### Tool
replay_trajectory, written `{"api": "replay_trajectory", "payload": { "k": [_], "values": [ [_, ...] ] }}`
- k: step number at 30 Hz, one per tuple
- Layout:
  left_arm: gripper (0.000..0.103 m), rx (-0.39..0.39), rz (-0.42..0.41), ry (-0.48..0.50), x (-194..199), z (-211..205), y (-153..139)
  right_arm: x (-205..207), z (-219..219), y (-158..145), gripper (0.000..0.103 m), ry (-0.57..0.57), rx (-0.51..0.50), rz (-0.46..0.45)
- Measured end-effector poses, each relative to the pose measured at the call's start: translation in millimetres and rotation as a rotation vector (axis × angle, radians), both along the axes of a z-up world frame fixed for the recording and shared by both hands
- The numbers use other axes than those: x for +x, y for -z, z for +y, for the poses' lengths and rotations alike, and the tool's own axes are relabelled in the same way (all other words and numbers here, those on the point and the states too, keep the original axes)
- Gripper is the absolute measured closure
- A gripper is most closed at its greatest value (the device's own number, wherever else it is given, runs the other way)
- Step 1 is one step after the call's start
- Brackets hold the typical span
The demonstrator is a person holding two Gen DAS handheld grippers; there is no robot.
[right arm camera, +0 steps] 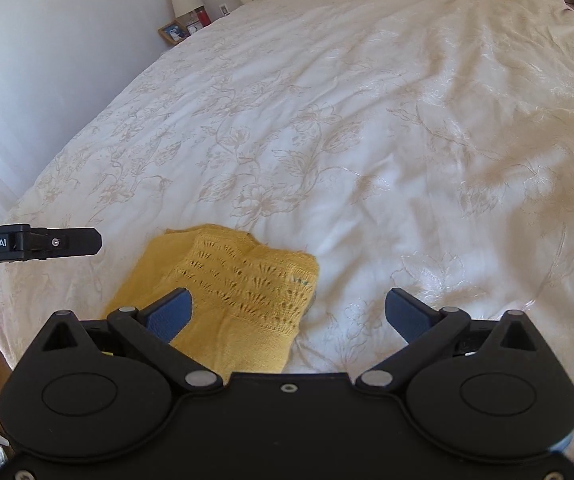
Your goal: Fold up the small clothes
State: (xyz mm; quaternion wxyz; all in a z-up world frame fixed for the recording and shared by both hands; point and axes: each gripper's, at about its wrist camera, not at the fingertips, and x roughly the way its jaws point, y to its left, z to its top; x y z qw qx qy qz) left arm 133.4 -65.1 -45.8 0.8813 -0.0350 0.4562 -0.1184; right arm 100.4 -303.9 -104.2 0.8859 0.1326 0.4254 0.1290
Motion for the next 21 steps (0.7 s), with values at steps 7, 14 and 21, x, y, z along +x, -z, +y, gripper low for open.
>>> {"api": "replay_trajectory", "payload": {
  "k": [7,14,21],
  "values": [
    [0.001,0.071,-0.032,0.024,-35.4,-1.9,-7.9,-30.8,24.9,-12.8,0.001,-0.041,-0.04,-0.027],
    [0.001,0.143,-0.053,-0.044,-64.9,19.0,-19.2,-65.3,47.7,-25.1,0.001,-0.046,-0.041,-0.057],
    [0.001,0.154,-0.023,-0.076,-89.3,43.2,-25.9,-89.7,73.9,-42.3,0.001,0.019,-0.102,-0.038]
  ]
}}
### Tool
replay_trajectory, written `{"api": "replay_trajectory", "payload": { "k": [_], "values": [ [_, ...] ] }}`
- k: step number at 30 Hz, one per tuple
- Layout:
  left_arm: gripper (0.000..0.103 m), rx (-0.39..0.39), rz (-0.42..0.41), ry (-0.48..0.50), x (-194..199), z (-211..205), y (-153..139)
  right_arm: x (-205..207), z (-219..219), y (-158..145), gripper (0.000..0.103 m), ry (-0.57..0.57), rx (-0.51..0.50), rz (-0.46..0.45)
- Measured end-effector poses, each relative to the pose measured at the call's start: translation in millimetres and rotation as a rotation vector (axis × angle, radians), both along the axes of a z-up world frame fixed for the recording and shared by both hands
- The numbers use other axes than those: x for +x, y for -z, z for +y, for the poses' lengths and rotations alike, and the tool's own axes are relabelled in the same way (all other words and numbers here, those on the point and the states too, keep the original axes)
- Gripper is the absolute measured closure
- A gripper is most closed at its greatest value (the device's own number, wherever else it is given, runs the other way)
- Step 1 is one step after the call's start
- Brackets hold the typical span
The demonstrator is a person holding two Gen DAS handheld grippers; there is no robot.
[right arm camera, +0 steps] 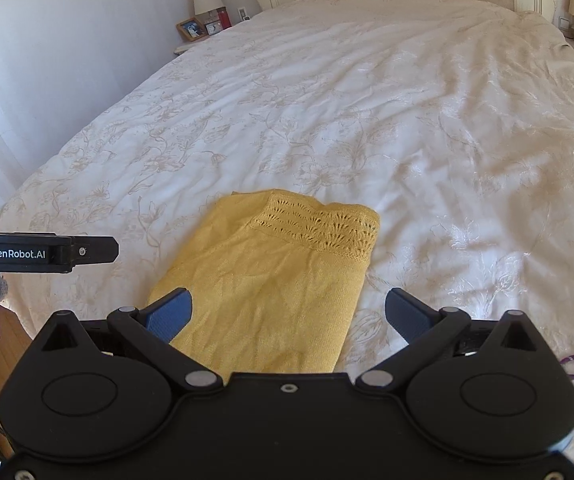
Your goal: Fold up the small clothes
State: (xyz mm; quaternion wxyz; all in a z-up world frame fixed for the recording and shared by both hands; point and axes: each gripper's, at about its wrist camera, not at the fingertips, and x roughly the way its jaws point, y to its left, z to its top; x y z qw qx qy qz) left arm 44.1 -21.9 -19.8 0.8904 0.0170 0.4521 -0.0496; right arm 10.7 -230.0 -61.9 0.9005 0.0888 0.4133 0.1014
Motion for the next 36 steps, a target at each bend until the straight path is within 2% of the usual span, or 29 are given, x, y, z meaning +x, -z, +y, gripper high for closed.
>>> {"api": "replay_trajectory", "payload": {
  "k": [6,12,16,22,25,36],
  "values": [
    [0.001,0.02,0.014,0.016,-18.8,8.6,-5.4,-17.6,20.6,-14.3,0.001,0.103,-0.062,0.021],
    [0.001,0.085,0.031,-0.003,-31.1,12.3,-12.5,-28.6,29.1,-20.4,0.001,0.264,-0.1,0.1],
    [0.001,0.1,0.047,-0.029,-40.5,17.7,-14.4,-40.9,34.5,-25.1,0.001,0.248,-0.067,0.109],
    [0.001,0.096,0.086,-0.037,-48.4,24.8,-13.0,-54.3,47.5,-32.2,0.001,0.267,-0.145,0.119],
    [0.001,0.087,0.106,-0.025,-49.4,25.9,-11.8,-58.5,49.4,-33.4,0.001,0.257,-0.115,0.121],
    [0.001,0.065,0.135,0.037,-54.9,18.2,-7.7,-62.2,52.4,-34.2,0.001,0.277,-0.105,0.118]
  ]
}}
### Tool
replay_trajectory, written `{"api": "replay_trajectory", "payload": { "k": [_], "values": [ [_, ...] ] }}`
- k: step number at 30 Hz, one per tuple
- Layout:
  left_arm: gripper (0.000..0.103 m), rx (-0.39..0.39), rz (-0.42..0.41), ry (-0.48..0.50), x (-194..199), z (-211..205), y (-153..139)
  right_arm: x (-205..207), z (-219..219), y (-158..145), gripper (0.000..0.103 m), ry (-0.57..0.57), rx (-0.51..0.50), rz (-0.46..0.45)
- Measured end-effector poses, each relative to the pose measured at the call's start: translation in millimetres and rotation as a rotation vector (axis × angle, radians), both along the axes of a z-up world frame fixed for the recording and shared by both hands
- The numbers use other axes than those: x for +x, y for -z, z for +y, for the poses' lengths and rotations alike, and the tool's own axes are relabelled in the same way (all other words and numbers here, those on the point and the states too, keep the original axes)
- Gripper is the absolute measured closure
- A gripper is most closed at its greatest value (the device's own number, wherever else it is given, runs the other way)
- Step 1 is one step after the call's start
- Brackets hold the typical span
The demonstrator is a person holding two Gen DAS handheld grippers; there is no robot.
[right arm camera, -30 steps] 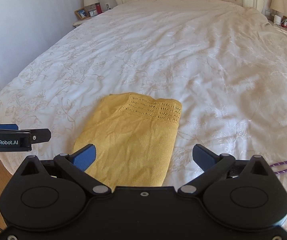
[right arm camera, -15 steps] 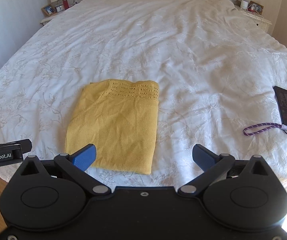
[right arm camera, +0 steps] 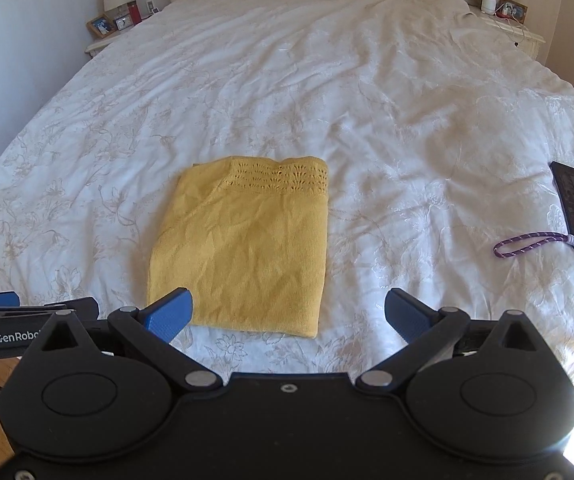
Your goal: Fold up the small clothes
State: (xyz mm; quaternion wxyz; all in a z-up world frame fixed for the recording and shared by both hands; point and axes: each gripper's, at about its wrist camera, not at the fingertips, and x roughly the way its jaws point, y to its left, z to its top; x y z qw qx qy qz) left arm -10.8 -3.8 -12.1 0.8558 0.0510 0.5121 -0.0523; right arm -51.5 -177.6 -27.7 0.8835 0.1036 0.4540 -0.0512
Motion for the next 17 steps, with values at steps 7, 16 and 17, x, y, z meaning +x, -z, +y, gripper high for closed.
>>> {"api": "replay_trajectory", "payload": {
  "k": [7,16,17],
  "values": [
    [0.001,-0.003,0.02,0.005,1.5,-4.0,4.1,0.8,-4.0,2.5,0.001,0.01,0.013,0.008],
    [0.001,0.011,0.021,0.028,6.6,-14.6,8.4,5.5,-6.9,6.4,0.001,0.014,0.029,0.016],
    [0.001,0.011,0.023,0.029,7.6,-15.5,9.1,6.3,-7.4,7.0,0.001,0.015,0.031,0.018]
  ]
}}
